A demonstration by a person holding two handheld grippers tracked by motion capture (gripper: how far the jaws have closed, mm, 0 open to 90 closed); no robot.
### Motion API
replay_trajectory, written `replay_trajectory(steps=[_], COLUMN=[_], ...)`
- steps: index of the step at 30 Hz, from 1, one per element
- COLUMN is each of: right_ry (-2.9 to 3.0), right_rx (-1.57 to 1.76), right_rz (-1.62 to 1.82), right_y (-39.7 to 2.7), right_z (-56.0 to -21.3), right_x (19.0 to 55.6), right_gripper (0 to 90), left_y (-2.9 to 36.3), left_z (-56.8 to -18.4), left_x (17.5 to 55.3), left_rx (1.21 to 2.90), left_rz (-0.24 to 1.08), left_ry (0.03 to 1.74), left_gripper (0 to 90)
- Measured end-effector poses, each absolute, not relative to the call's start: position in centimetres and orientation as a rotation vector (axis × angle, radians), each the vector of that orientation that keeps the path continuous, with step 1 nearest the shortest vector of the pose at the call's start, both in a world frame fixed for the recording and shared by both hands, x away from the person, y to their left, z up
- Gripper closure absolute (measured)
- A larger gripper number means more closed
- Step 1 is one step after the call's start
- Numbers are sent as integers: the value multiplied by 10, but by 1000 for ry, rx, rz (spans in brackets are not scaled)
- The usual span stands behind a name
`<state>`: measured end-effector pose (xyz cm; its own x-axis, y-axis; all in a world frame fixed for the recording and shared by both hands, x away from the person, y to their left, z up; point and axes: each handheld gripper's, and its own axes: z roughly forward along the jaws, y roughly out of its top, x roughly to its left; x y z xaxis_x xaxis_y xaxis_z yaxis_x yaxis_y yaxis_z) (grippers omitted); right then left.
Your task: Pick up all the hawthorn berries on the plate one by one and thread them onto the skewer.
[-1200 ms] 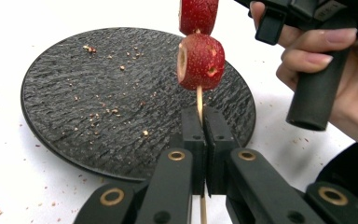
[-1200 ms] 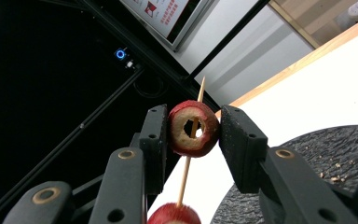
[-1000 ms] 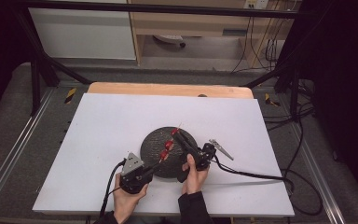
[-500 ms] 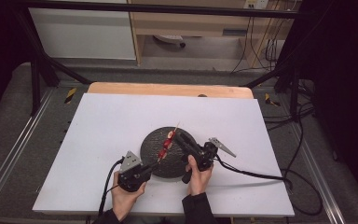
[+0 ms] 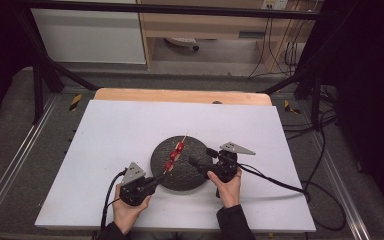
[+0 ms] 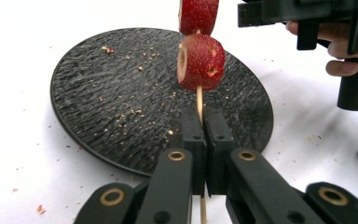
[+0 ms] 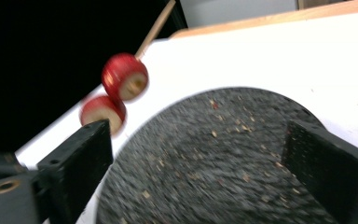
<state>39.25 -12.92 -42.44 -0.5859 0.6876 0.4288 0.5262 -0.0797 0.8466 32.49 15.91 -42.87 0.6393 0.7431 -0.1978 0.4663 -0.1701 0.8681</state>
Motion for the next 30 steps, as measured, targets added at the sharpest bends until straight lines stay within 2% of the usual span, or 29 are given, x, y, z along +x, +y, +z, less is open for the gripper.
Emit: replay_trajectory(steps=[8, 30], right_ry=[2225, 2337], right_rx=[1257, 1209], right_rz=[1552, 1370], right_y=[-143, -224], right_z=[-427, -449], right_x=[392, 363], right_gripper=[12, 5], left_y=[167, 166], left_z=[-426, -416], left_x=[326, 356], left_rx=[1829, 1951], left_rz=[325, 288], left_ry=[972, 999], left_gripper=[884, 883])
